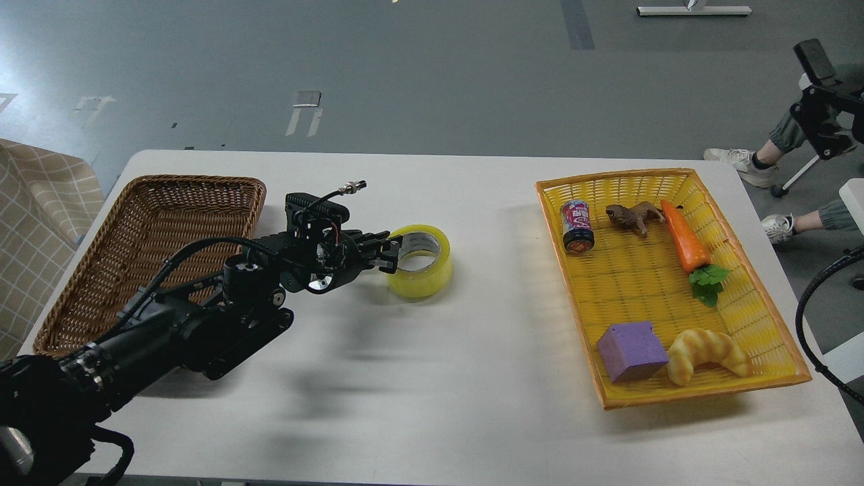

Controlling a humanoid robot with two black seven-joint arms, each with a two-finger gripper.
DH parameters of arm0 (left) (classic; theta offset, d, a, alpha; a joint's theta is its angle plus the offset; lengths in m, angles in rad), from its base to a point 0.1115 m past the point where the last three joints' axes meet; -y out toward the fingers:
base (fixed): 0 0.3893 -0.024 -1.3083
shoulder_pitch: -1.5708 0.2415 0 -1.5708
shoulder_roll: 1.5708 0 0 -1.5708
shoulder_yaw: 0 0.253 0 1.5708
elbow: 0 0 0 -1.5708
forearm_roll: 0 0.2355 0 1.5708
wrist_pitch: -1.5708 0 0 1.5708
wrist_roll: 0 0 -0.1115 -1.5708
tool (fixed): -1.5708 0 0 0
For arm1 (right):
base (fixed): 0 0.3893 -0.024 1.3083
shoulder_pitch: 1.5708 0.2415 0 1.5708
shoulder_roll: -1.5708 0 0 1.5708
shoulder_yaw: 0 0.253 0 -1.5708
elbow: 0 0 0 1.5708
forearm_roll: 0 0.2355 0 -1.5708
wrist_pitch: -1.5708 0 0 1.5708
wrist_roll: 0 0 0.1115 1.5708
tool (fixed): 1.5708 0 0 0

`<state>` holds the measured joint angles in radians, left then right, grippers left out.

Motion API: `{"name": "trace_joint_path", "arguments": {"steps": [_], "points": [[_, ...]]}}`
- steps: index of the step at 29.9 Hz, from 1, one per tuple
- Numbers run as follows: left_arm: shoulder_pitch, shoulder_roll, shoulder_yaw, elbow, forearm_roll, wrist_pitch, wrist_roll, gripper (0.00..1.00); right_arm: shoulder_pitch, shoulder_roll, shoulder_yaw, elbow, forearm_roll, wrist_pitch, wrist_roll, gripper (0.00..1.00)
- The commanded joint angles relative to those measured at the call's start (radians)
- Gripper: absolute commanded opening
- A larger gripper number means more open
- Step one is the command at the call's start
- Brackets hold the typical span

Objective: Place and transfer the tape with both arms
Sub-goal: 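Grip the tape roll's rim with the left gripper, then lift the tape roll and lower it into the wicker basket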

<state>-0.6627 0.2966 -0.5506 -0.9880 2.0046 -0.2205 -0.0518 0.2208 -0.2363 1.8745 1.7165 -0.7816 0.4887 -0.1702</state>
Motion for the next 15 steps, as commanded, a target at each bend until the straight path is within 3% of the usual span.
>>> {"name": "trace_joint_path", "arguments": {"steps": [1,6,15], "points": [[-0.005,0.015,0.0,-0.029,-0.004,-0.002,0.001,0.0,-0.001,0.0,0.0,0.0,-0.001,0.0,0.0,1.0],[-0.006,0.035,-0.003,-0.066,-0.009,-0.002,0.007,0.0,0.0,0.002,0.002,0.002,-0.001,-0.004,0.0,0.99],[-0.073,0.183,-0.011,-0.152,-0.114,-0.002,0.007,0.0,0.003,0.003,0.002,0.002,-0.001,-0.004,0.0,0.99]]}}
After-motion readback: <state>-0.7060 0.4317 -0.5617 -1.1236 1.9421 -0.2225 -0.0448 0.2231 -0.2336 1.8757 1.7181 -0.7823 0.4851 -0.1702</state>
